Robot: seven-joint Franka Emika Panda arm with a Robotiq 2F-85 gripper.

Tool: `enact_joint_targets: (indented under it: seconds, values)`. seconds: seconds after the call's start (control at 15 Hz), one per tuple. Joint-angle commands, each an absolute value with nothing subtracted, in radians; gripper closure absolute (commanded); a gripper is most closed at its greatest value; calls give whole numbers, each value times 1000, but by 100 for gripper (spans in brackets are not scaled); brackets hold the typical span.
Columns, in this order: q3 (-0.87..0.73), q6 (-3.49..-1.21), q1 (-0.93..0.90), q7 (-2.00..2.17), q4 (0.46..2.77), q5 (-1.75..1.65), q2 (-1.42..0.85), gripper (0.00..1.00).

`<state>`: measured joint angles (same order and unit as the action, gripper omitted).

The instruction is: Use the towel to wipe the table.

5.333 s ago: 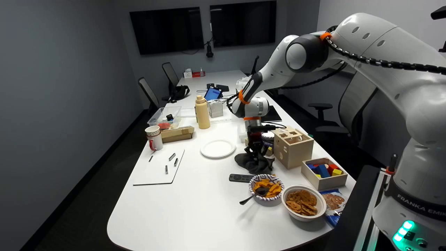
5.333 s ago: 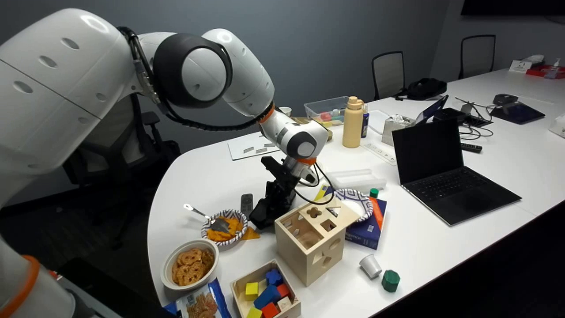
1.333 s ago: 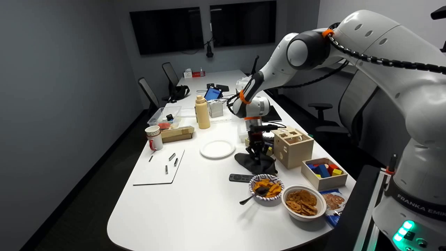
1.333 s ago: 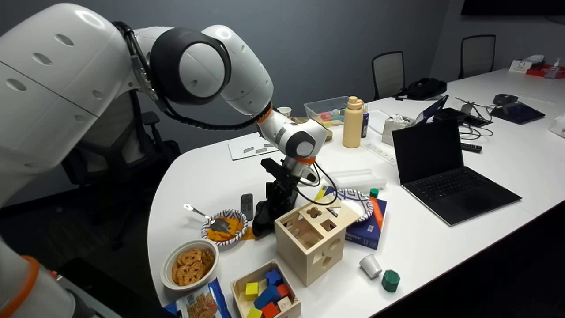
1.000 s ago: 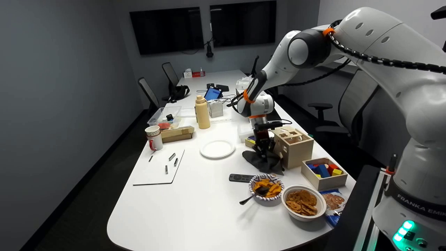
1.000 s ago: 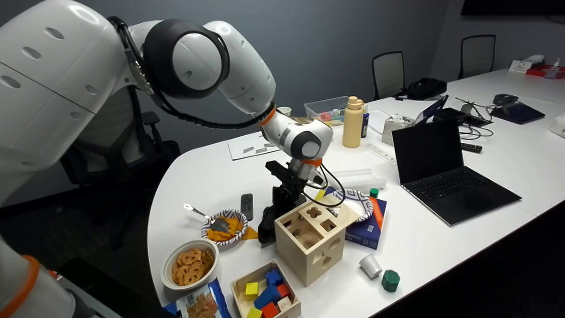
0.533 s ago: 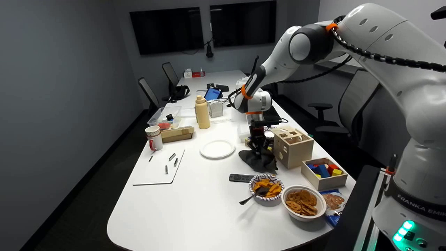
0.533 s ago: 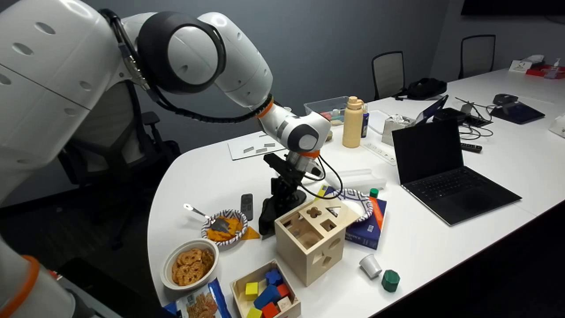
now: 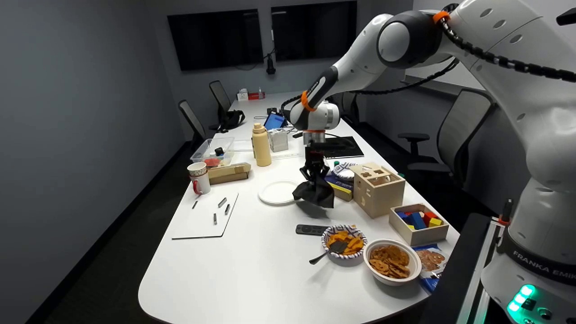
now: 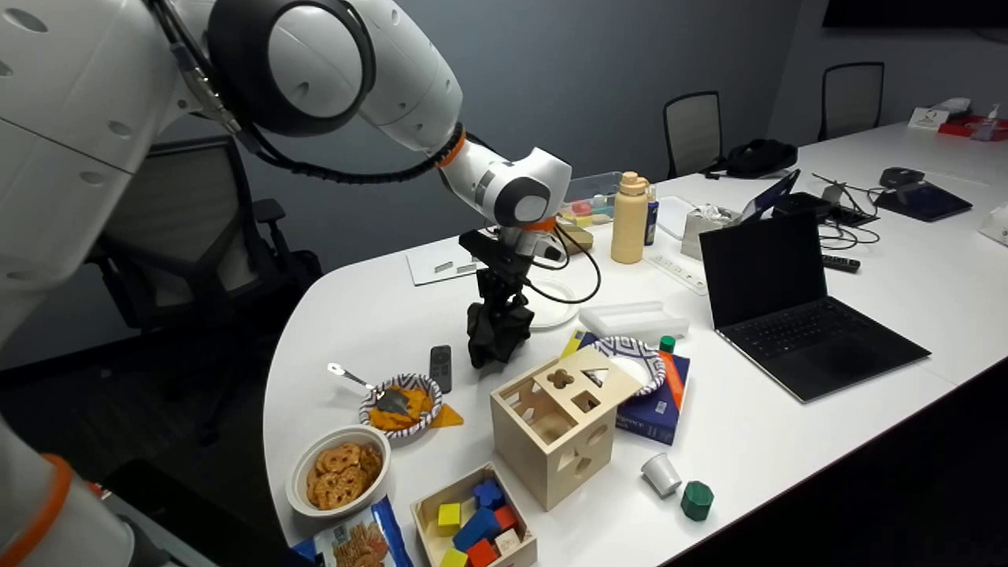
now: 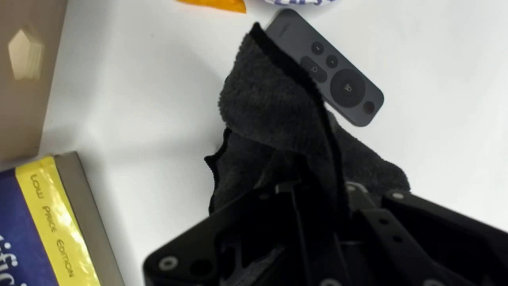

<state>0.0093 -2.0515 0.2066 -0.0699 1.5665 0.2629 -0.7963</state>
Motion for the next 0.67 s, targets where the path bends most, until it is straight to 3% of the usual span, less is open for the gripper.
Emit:
enact_joint_targets:
  seconds: [0.0, 0.6]
  values:
    - [20, -2102, 186, -89, 1508, 262, -830, 98]
    - [91, -2064, 168, -173, 1458, 268, -921, 98]
